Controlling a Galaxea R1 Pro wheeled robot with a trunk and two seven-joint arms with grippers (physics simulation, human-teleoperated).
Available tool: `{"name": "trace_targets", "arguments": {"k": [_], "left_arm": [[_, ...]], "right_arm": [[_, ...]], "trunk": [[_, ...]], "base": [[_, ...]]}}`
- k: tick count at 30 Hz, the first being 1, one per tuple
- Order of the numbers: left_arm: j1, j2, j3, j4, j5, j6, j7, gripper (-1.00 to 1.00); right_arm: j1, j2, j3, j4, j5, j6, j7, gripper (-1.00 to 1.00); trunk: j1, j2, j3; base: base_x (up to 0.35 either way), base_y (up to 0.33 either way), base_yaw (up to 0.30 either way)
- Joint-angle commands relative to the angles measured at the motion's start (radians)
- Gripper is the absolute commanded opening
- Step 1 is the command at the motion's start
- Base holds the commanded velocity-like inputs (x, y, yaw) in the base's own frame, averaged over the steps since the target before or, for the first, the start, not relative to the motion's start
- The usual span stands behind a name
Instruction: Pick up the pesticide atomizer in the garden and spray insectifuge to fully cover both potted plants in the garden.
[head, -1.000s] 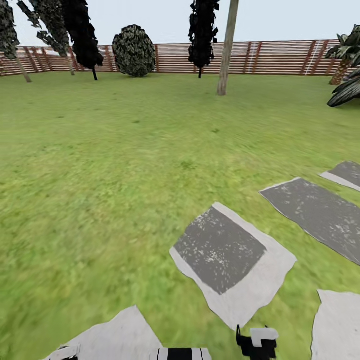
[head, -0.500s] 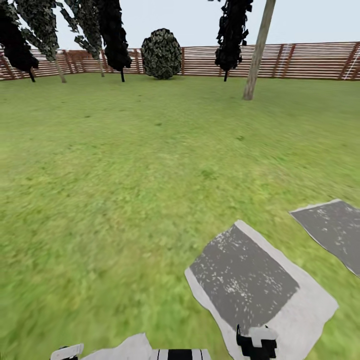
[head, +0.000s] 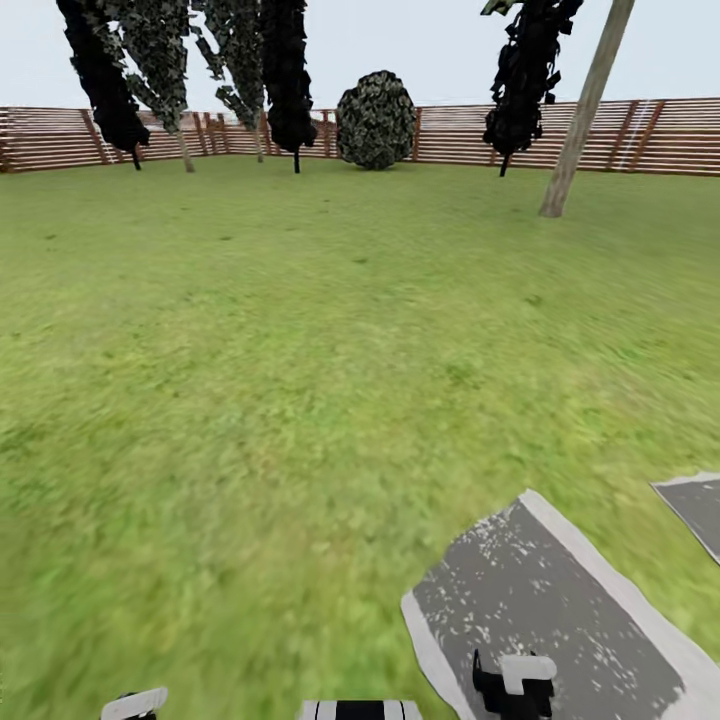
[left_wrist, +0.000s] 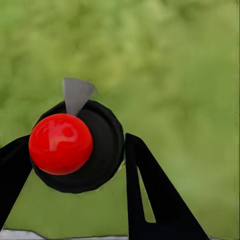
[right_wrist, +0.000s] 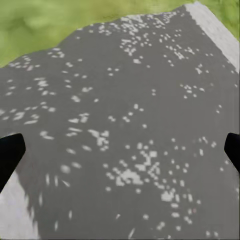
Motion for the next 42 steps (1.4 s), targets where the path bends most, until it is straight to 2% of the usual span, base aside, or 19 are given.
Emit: {"name": "trace_targets", "arguments": {"k": [1,16,42], "left_arm": [[-0.001,0.0,0.009,0.001,-0.005,-0.003,-0.007,-1.0],[-0.001,0.0,0.009,0.001,-0.005,-0.003,-0.007,-1.0],[-0.001,0.0,0.009,0.001,-0.005,-0.003,-0.007,-1.0]], "right_arm": [[0.0,0.0,-0.008,0.0,0.011,-0.002,-0.005,1.0],[0.0,0.0,-0.007,0.0,0.011,-0.002,-0.005,1.0],[0.0,0.001,-0.007,0.0,0.011,-0.002,-0.005,1.0]], "trunk": [[0.001,0.0,0.0],[0.001,0.0,0.008],[0.001,0.0,0.022]], "base": [[0.339,0.0,0.263],[0.339,-0.06,0.264],[0.339,-0.12,0.265]]}}
